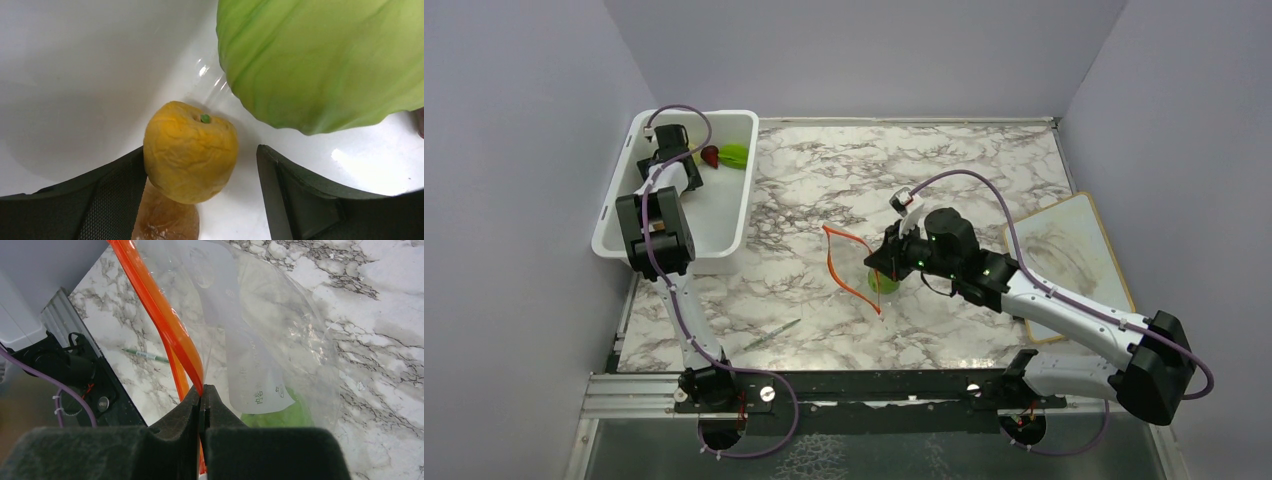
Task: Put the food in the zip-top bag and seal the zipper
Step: Pick up the fake fruit from the bin.
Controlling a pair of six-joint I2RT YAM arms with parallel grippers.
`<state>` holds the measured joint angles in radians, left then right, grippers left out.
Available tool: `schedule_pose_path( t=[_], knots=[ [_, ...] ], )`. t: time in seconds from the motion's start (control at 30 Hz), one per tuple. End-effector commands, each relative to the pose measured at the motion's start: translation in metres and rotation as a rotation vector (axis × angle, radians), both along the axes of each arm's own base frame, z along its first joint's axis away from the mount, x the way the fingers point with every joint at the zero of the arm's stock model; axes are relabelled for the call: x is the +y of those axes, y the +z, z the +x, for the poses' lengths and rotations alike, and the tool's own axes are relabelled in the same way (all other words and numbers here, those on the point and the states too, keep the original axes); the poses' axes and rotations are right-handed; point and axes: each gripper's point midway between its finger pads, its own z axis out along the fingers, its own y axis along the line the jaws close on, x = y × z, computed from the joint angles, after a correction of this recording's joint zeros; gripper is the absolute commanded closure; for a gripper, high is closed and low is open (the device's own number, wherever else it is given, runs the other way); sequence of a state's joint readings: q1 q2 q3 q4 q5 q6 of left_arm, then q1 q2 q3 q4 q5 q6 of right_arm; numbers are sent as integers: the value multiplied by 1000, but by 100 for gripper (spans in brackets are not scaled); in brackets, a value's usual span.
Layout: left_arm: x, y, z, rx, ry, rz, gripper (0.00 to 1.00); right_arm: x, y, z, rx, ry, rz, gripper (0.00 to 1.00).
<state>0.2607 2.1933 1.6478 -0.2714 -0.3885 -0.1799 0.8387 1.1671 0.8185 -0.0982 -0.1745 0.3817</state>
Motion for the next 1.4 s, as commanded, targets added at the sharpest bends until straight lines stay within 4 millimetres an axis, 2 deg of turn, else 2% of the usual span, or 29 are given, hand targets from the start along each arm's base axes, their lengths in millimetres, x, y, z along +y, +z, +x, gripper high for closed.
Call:
schedule_pose_path(
  t=[0.0, 0.13, 0.33, 0.5, 0.63, 0.73, 0.9, 1.0, 1.1, 1.37],
  knots=[
    [11, 13, 11, -18, 0, 39, 23, 8, 19, 2, -31, 9, 54, 99],
    [7, 19, 13, -29, -19, 26, 33, 7, 17, 1, -26, 4, 62, 99],
    [-3, 26, 4, -56, -20, -21, 44, 6, 14, -1, -12, 2, 65, 99],
    [-17, 33, -7, -70, -22, -65, 48, 4, 13, -4, 28, -17, 90, 99],
    [-36, 46, -20, -93, -33, -112, 54, 3, 14, -8, 48, -20, 103, 99],
    [-51, 59, -28, -101, -58, -111, 55, 0, 15, -9, 48, -30, 99, 99],
    [-70, 65, -48, -86, -85, -158, 55, -9, 19, -6, 37, -74, 90, 99],
    [-84, 79, -58, -115, -121, -181, 55, -13, 18, -6, 65, -105, 90, 99],
    [-99, 80, -71, -110, -159, -209, 55, -14, 19, -6, 78, -117, 90, 99],
    [-161, 152, -96, -277, -347, -325, 55, -18, 20, 1, 81, -167, 69, 99]
  ],
)
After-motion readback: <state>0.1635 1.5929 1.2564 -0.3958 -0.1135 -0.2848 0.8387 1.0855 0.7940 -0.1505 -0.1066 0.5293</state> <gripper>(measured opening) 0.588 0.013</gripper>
